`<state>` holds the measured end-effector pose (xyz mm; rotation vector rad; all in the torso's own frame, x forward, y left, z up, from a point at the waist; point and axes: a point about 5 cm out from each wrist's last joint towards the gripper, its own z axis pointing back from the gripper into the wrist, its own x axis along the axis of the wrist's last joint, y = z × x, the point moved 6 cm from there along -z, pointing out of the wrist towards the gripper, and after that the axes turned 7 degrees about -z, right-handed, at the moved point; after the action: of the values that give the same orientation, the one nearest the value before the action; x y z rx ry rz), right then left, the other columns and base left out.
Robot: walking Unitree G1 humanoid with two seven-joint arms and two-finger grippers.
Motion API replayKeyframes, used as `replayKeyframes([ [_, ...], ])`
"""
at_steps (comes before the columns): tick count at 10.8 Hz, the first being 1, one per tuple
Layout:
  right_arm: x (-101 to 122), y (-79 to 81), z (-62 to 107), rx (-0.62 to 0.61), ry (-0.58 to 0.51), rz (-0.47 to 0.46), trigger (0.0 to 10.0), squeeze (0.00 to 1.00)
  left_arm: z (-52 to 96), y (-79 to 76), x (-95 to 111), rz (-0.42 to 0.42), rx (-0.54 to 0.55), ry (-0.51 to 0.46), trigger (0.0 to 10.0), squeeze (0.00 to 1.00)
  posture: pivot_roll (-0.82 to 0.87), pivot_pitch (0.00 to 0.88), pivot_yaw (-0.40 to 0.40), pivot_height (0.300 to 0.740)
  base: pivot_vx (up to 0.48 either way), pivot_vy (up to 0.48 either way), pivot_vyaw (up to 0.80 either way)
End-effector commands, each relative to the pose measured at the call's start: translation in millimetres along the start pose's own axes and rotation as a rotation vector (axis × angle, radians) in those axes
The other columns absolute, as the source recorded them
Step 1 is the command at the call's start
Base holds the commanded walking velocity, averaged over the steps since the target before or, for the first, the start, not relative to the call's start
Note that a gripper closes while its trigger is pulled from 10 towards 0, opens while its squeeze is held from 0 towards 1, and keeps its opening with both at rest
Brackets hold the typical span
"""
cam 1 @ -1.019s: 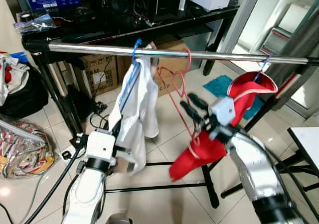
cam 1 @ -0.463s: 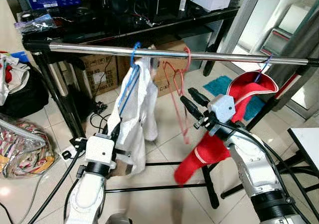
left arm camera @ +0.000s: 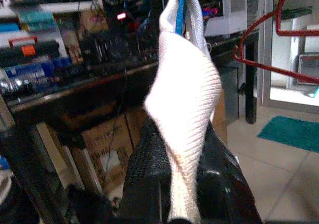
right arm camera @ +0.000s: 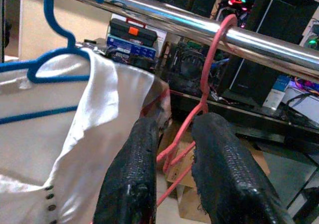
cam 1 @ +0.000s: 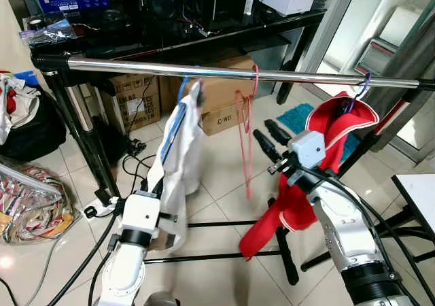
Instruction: Hang hanger
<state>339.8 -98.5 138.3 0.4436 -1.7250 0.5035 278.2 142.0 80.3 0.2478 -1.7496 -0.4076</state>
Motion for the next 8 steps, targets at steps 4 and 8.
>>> replayKeyframes([
  [4,-2,-7.6,1.7,-0.024,0.001,0.029,10.0,0.0,12.9,-15.3,-16,-0.13,-0.088,-0.009,9.9,0.0,0.26,0.0,-0.082,0.74,0.0,0.0,0.0],
  [8,-2,-9.1,2.1,-0.01,0.005,0.07,10.0,0.0,25.4,-3.1,-24,-0.223,-0.059,-0.038,10.0,0.0,0.26,0.0,-0.097,0.74,0.0,0.0,0.0],
])
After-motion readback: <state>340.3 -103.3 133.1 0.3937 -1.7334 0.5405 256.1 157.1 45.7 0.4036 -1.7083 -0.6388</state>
